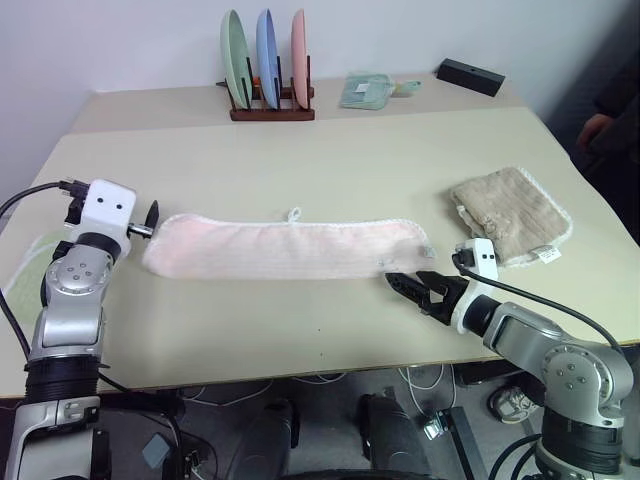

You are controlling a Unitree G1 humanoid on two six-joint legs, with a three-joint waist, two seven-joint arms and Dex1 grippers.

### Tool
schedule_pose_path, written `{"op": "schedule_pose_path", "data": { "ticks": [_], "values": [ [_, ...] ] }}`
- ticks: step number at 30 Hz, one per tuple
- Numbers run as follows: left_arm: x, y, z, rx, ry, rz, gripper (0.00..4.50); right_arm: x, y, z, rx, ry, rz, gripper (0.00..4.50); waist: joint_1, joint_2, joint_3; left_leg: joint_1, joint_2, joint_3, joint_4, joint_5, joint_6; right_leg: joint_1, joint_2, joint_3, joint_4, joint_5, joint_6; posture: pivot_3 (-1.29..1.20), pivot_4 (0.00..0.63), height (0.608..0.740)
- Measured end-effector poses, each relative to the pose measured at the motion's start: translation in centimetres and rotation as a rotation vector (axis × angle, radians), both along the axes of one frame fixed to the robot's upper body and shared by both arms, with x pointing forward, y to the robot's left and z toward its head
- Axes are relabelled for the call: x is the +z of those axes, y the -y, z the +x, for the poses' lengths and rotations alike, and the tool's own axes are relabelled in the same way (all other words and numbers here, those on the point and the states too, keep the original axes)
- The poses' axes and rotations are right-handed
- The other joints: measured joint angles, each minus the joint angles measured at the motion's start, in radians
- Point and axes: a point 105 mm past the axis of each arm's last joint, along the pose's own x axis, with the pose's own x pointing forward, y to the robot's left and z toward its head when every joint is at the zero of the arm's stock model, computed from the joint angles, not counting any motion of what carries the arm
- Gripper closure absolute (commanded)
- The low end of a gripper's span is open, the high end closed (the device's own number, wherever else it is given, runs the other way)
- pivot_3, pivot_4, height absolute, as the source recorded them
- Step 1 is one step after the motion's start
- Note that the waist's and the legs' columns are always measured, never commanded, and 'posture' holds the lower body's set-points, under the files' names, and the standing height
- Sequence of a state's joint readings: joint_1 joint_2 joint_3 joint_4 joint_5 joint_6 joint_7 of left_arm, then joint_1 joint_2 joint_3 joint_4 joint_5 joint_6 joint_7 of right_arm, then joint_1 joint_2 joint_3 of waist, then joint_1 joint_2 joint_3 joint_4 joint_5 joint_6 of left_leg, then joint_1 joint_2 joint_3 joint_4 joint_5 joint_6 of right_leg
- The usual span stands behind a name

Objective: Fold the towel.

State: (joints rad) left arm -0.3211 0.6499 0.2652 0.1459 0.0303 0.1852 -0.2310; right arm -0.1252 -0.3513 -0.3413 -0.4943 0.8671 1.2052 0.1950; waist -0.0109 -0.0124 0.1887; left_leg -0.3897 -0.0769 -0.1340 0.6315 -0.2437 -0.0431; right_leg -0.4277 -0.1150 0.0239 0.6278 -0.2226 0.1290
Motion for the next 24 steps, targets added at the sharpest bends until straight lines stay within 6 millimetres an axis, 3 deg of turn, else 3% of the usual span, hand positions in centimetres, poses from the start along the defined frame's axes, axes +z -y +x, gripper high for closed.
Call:
{"op": "schedule_pose_path", "data": {
  "ticks": [2, 5, 6, 9, 12, 15, 19, 24],
  "values": [
    [0.6, 0.5, -0.2, -0.045, 0.034, -0.065, 0.01, 0.0, 0.1, 0.0, -0.002, 0.002, -0.002, 0.09, 0.001, 0.0, 0.0, 0.0, 0.0, 0.0, 0.0, 0.0, 0.0, 0.0, -0.001, 0.0, 0.0, 0.0, 0.0, 0.0, 0.15, 0.738],
    [1.9, 5.9, -1.6, -0.367, 0.063, -0.167, 0.01, -0.4, 0.1, -0.2, 0.002, -0.014, -0.011, 0.09, 0.001, -0.001, -0.001, -0.001, 0.0, 0.0, 0.0, 0.0, 0.0, 0.0, -0.002, 0.0, -0.001, 0.0, 0.0, 0.0, 0.15, 0.738],
    [1.9, 7.4, -2.1, -0.456, 0.04, -0.15, 0.01, -0.5, 0.0, -0.3, 0.01, -0.014, -0.011, 0.09, -0.002, -0.001, -0.001, -0.001, 0.0, 0.0, -0.001, 0.0, 0.0, 0.0, -0.002, 0.0, -0.002, 0.0, 0.0, 0.0, 0.15, 0.738],
    [0.1, 8.4, -2.7, -0.521, -0.078, -0.057, 0.01, -0.7, 0.0, -0.3, 0.011, -0.02, -0.016, 0.09, -0.011, 0.0, -0.001, 0.001, 0.0, 0.002, -0.002, 0.0, 0.0, 0.0, 0.001, 0.001, -0.001, 0.0, -0.001, 0.0, 0.15, 0.738],
    [-2.4, 7.2, -2.4, -0.44, -0.182, 0.008, 0.01, -0.7, -0.1, -0.3, 0.015, -0.019, -0.022, 0.09, -0.006, 0.0, -0.001, 0.001, 0.001, 0.001, -0.001, 0.0, 0.0, 0.0, 0.002, 0.0, -0.001, 0.0, -0.001, 0.0, 0.15, 0.738],
    [-3.9, 4.4, -1.4, -0.269, -0.246, 0.08, 0.01, -0.8, -0.3, -0.2, 0.022, -0.019, -0.027, 0.09, -0.001, -0.001, -0.001, 0.0, 0.001, 0.001, 0.0, 0.0, 0.0, 0.0, 0.002, 0.0, -0.001, 0.0, 0.0, 0.0, 0.15, 0.738],
    [-3.7, 1.1, -0.1, -0.058, -0.219, 0.084, 0.01, -0.8, -0.3, -0.2, 0.018, -0.014, -0.033, 0.09, 0.001, -0.001, -0.001, 0.0, 0.0, 0.0, 0.0, 0.0, 0.0, 0.0, 0.002, 0.0, -0.001, 0.0, 0.0, 0.0, 0.15, 0.738],
    [-2.6, 0.2, 1.1, 0.049, -0.119, -0.073, 0.01, -0.7, -0.2, -0.1, 0.012, -0.015, -0.03, 0.09, -0.001, -0.001, -0.001, 0.0, 0.0, 0.0, -0.001, 0.0, 0.0, 0.0, 0.002, 0.0, -0.001, 0.0, 0.0, 0.0, 0.15, 0.738]
  ]
}}
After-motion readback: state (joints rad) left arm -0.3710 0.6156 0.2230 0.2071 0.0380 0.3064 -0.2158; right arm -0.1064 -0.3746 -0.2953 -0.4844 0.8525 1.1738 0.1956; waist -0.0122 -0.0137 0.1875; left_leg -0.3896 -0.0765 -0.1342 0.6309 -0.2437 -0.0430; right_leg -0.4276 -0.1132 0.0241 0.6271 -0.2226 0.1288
